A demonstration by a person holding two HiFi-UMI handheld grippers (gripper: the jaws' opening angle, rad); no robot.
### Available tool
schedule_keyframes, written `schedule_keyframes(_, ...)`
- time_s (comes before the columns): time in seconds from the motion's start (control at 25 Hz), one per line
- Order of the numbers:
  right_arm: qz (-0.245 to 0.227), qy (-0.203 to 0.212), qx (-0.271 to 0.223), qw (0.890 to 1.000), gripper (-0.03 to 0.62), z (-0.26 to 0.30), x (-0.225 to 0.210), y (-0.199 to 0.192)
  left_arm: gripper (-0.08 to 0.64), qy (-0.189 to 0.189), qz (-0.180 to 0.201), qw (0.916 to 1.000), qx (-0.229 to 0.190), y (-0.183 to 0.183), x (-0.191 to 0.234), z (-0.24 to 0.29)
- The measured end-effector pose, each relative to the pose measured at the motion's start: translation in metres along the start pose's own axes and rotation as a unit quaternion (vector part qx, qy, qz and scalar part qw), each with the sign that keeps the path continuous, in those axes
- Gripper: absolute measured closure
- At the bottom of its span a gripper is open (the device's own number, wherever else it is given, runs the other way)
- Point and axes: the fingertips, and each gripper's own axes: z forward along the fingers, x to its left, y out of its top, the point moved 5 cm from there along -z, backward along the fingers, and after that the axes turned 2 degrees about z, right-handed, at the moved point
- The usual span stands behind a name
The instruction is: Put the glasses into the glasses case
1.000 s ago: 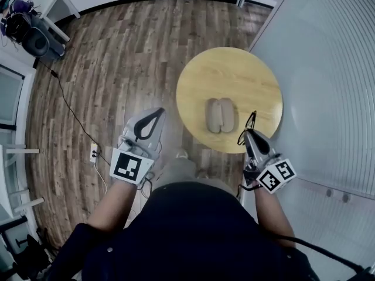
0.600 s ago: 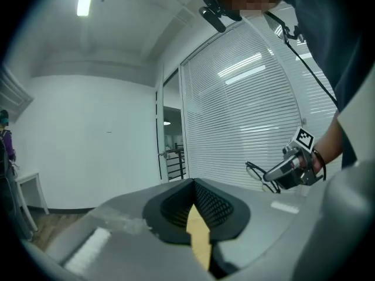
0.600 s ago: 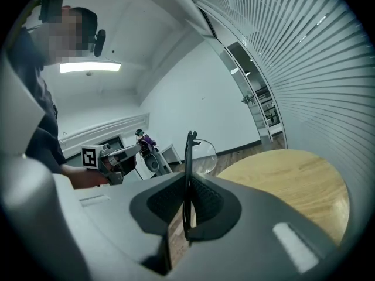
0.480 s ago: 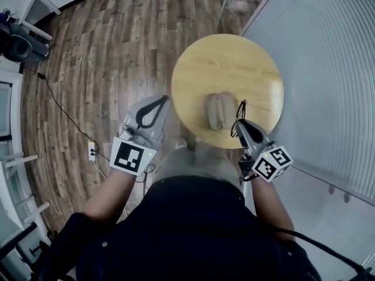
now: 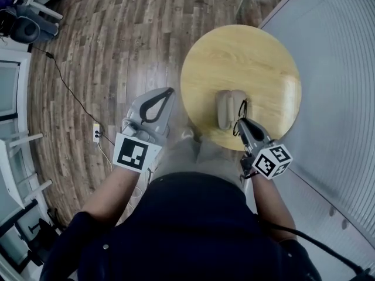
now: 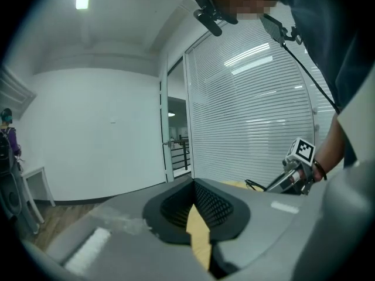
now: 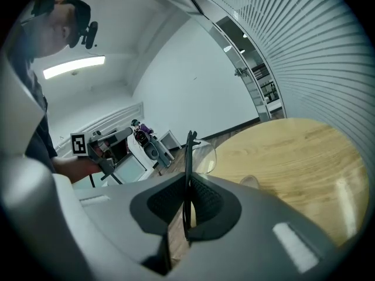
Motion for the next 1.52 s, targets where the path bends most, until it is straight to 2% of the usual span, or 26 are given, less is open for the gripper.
schedule_keyframes(0.24, 0.015, -0.008, 0.020, 1.000, 0.561, 0.030, -0.033, -0.024, 0.554, -0.012, -0.006, 0.9994, 0.032, -0.033, 0.000, 0.025)
schedule_keyframes(0.44, 0.025, -0.008, 0.035, 0.999, 0.561, 0.045, -0.046, -0.044, 0.554, -0.005, -0.020, 0.9986, 0.048, -0.058, -0.005, 0.030)
schedule_keyframes(0.64, 0.024, -0.020, 0.084, 0.996, 0.561, 0.067, -0.057, -0.051, 0.554, 0.002, -0.039, 0.9964, 0.075, -0.077, 0.006, 0.034)
schedule_keyframes(1.08, 0.042, -0.023, 0.129, 0.990, 0.561, 0.085, -0.069, -0.078, 0.554, 0.013, -0.075, 0.9919, 0.102, -0.112, 0.004, 0.028)
schedule_keyframes(1.52, 0.066, -0.052, 0.181, 0.980, 0.561, 0.104, -0.080, -0.095, 0.554, 0.023, -0.094, 0.9884, 0.117, -0.134, 0.020, 0.024)
